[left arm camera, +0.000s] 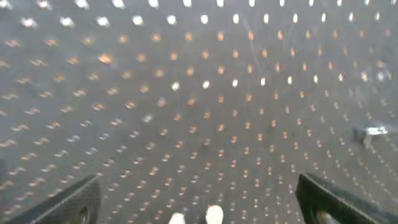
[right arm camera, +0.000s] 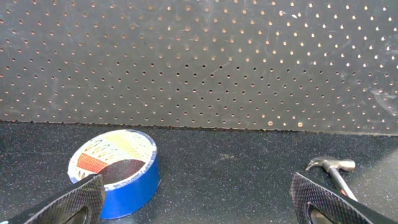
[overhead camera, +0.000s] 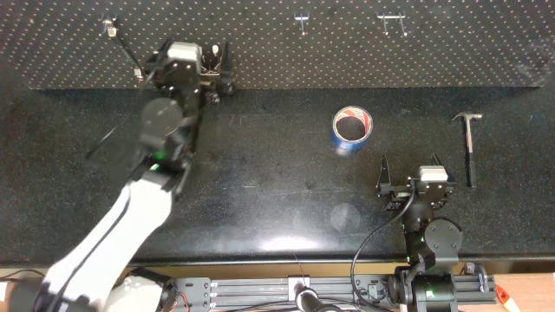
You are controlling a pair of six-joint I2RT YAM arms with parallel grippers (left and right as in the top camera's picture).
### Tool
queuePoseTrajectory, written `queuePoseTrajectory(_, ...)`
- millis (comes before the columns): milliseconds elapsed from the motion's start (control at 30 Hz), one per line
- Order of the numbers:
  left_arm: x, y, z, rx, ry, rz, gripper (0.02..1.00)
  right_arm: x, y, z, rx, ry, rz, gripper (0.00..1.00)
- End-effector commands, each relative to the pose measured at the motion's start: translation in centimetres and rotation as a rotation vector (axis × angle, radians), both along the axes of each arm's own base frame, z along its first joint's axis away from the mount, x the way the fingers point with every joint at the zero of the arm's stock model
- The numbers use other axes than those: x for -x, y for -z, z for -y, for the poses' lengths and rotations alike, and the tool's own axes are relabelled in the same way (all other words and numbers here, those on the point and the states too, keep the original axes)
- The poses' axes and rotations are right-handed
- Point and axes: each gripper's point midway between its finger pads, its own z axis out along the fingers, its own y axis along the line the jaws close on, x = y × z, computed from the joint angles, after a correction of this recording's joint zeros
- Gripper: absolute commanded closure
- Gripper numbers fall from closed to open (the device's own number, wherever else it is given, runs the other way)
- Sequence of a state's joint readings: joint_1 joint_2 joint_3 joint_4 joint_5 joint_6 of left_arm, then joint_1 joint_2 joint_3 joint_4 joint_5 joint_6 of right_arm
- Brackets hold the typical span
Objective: Place Tools Onto Pegboard
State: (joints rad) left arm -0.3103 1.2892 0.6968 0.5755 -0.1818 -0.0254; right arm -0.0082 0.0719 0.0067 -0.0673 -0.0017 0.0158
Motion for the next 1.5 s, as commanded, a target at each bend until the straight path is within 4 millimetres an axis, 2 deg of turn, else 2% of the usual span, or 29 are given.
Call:
queuePoseTrajectory(33,4.8,-4.6,-4.6,0.0,-0.063,0.015,0.023,0.0,0.2,-0.1,0.013,-0.006,-0.007,0.038)
queuePoseTrajectory(133,8.0,-7.0,-7.9,0.009,-0.107,0.074,0.023,0.0,0.2,-0.1,0.013,-0.006,-0.007,0.038)
queuePoseTrajectory(233,10.6,-8.0,-10.6,0.012,-0.175,0.14,0.023,0.0,0.2,-0.1,0.013,-0.006,-0.007,0.038)
queuePoseTrajectory(300,12.9,-7.2,-12.2,0.012,-0.23,0.183,0.023,0.0,0.2,-0.1,0.013,-0.006,-0.007,0.036)
queuePoseTrajectory(367,14.4,-6.6,-12.9,0.013,-0.255,0.237,0.023,0.0,0.2,-0.1,0.013,-0.006,-0.007,0.038)
queuePoseTrajectory(600,17.5,-3.1,-12.9,0.012,-0.256,0.359,0.023,0.0,0.2,-0.1,0.013,-0.006,-0.007,0.038)
queuePoseTrajectory(900,18.5,1.2,-11.9,0.005,-0.203,0.381,0.023,0.0,0.2,-0.1,0.013,-0.006,-0.007,0.038)
queuePoseTrajectory(1133,17.8,3.5,-11.8,0.031,-0.195,0.289,0.023,0.0,0.2,-0.1,0.013,-0.006,-0.007,0.038)
queuePoseTrajectory(1333,17.0,7.6,-11.0,0.027,-0.17,0.117,0.023,0.0,0.2,-0.1,0.013,-0.006,-0.007,0.038)
queuePoseTrajectory(1500,16.9,9.6,-11.0,0.001,-0.175,0.039,0.023,0.0,0.2,-0.1,0.013,-0.006,-0.007,0.038)
